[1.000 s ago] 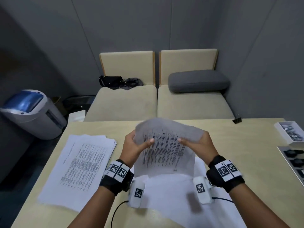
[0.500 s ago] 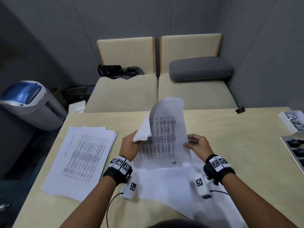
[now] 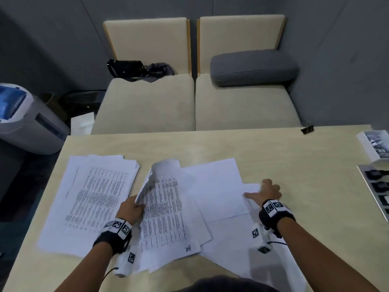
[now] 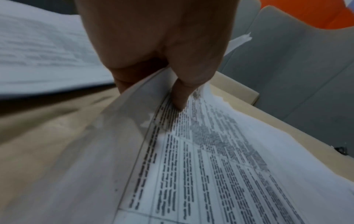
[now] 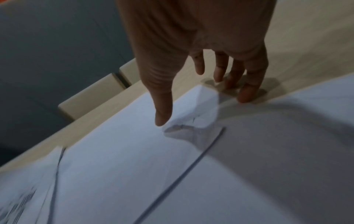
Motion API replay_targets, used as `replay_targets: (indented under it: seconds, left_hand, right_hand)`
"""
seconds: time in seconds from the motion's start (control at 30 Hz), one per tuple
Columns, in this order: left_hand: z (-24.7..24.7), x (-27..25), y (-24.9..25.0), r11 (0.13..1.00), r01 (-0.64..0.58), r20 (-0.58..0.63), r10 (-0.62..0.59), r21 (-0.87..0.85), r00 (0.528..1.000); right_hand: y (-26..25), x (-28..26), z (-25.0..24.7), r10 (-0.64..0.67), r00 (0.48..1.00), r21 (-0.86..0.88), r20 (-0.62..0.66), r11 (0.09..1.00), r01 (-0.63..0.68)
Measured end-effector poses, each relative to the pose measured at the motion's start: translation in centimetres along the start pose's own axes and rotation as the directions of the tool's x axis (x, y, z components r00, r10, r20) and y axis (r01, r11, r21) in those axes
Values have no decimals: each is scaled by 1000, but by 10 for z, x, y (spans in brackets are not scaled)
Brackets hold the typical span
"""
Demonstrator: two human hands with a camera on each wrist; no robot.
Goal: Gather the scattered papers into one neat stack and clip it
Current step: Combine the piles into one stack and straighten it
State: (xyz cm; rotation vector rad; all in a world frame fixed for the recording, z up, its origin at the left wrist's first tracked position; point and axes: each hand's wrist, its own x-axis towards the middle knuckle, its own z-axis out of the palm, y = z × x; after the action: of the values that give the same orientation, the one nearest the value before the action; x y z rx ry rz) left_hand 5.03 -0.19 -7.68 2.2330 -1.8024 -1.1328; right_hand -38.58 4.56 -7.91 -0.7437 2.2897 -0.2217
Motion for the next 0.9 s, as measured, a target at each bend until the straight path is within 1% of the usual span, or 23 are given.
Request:
replay_targets:
  seconds: [0.03, 0.07, 0.13, 0.2, 0.23, 0.3, 0.33, 0.4, 0.43, 0.47, 0.5, 0.57, 0.63, 0.7, 0.73, 0.77, 0.83, 0.9]
  left_hand:
    - [8, 3, -1, 1000, 9, 12, -9, 12, 1000]
    - [13, 2, -2, 1000, 10, 26, -10, 25, 1000]
    - [22, 5, 1, 999, 17, 47, -19, 32, 999]
    - [28, 8, 4, 1000, 11, 54, -12, 22, 998]
    - [31, 9, 4, 1000, 5, 55, -5, 4, 998]
    - [33, 9, 5, 1000, 6, 46, -6, -11, 999]
    - [33, 9, 6, 1000, 9, 44, -8, -8, 999]
    - [34, 8, 5, 1000, 3, 45, -2, -11, 999]
    - [34, 8, 6, 1000, 4, 42, -4, -11, 999]
    - [33, 8, 5, 1000, 9, 44, -9, -8, 999]
    - [33, 7, 7, 1000, 16, 49, -15, -12, 999]
    - [31, 7, 9, 998, 55, 68, -53, -32, 996]
    - [28, 6, 13, 993, 101, 80, -97, -56, 992]
    - [26, 4, 15, 986, 129, 92, -120, -109, 989]
    - [26, 4, 17, 981, 137, 105, -123, -138, 987]
    - [26, 2, 20, 977, 140, 121, -121, -163, 985]
    - [28, 0, 27, 973, 136, 143, -111, -187, 984]
    - [31, -1, 39, 968, 138, 155, -106, -211, 982]
  right_hand:
    - [-4, -3, 6, 36, 999, -16, -1, 999, -36]
    - [-7, -7, 13, 37, 999, -18, -9, 999, -37]
    - [-11, -10, 29, -14, 999, -42, -30, 999, 12]
    - [-14, -14, 41, -50, 999, -131, -18, 990, 48]
    - [-15, -14, 45, -45, 999, -179, -4, 983, 43]
    - [-15, -14, 51, -29, 999, -215, 17, 976, 32]
    - [-14, -13, 54, -47, 999, -237, 19, 970, 50]
    - [-12, -14, 55, -106, 994, -332, 20, 937, 106]
    - [-12, -14, 54, -138, 990, -368, 40, 919, 143]
    - [-10, -12, 54, -162, 984, -362, 72, 915, 177]
    - [-8, -8, 52, -185, 976, -315, 114, 925, 212]
    - [-6, -1, 42, -211, 962, -146, 174, 960, 237]
    - [-11, 0, 14, -240, 963, 52, 125, 970, 236]
    - [-23, -3, -28, -298, 954, 197, -12, 935, 295]
    - [-30, -8, -51, -352, 931, 244, -95, 899, 364]
    - [-37, -13, -72, -423, 888, 271, -181, 846, 459]
    - [-50, -27, -102, -562, 763, 293, -318, 708, 643]
    - [-62, -50, -115, -666, 624, 271, -408, 565, 780]
